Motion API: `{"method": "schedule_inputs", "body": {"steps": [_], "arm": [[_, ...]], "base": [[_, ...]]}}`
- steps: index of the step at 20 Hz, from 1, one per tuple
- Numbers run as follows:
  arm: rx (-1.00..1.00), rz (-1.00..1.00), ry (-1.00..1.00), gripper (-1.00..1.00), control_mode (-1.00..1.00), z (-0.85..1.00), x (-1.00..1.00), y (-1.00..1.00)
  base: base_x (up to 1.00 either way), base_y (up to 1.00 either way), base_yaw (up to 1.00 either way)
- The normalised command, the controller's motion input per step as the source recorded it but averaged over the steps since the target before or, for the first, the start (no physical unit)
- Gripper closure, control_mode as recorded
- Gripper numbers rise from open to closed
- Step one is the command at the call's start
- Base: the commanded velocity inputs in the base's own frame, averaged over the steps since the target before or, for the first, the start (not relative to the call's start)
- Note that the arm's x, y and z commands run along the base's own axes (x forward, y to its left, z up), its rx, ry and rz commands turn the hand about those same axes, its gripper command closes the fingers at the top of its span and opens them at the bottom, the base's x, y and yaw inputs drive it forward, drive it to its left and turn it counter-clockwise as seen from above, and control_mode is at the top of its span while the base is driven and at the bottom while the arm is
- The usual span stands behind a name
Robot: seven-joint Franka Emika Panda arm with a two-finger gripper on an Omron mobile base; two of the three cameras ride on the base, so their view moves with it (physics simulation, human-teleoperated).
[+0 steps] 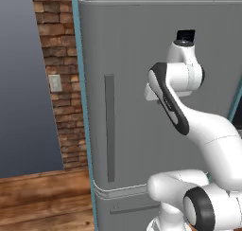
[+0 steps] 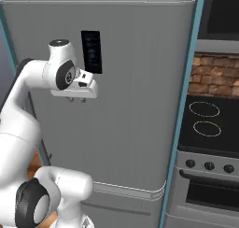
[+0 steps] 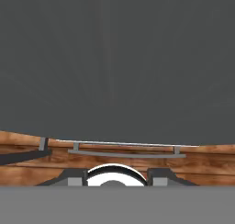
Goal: Open the fridge, grab two sodas, and place both sodas inside the bowl with ice on the dining counter.
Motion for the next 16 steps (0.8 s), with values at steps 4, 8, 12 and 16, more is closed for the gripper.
{"method": "schedule_inputs", "body": {"steps": [4,8,12,16], "arm": [[0.00,0.00,0.00,-1.00,1.00,0.00,-0.02,0.00],[0.00,0.00,0.00,-1.00,1.00,0.00,0.00,0.00],[0.00,0.00,0.00,-1.00,1.00,0.00,0.00,0.00],[0.00,0.00,0.00,-1.00,1.00,0.00,0.00,0.00]], "base": [[-0.44,-0.01,-0.03],[-0.79,0.37,-0.18],[-0.52,0.80,-0.28],[-0.18,0.89,-0.29]]}}
